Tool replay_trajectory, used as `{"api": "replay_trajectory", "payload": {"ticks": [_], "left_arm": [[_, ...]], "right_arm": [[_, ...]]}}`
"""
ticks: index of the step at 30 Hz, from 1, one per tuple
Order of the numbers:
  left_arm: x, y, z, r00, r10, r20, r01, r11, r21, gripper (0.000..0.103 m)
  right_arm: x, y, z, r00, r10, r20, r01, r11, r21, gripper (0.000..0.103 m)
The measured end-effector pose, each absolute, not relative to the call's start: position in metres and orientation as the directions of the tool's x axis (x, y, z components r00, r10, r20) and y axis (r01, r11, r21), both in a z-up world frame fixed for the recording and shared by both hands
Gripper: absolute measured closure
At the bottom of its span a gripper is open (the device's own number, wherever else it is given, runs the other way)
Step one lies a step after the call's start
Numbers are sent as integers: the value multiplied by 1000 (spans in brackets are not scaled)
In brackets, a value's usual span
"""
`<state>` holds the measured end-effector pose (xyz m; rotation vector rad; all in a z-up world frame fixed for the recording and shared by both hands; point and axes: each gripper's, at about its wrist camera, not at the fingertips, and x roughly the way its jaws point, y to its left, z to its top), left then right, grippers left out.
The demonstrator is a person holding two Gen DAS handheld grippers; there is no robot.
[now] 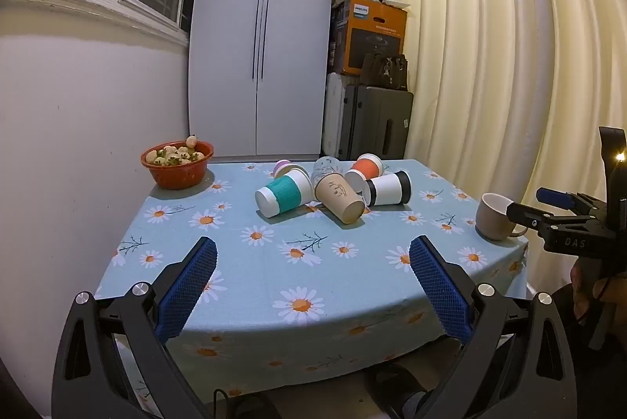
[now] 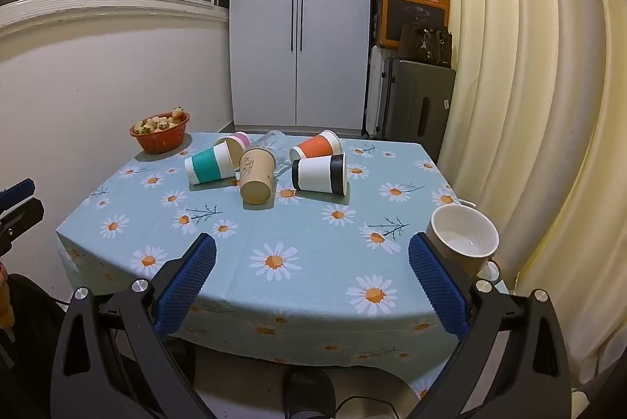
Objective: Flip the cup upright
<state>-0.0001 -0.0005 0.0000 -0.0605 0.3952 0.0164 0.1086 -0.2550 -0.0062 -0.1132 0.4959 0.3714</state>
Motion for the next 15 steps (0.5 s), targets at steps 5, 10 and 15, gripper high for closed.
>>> {"api": "replay_trajectory", "payload": {"ticks": [5,10,15], "left_arm": [[0,0,0,923,2,-384,-27,998,-59,7],[0,0,0,923,-5,-386,-21,998,-62,7],[1,0,1,923,-6,-386,-20,998,-63,7]], "right_arm": [[108,-256,-6,817,320,-480,-374,927,-19,5],[108,-256,-7,814,314,-488,-373,928,-25,5],[110,-255,-9,814,313,-489,-374,927,-29,5]]}}
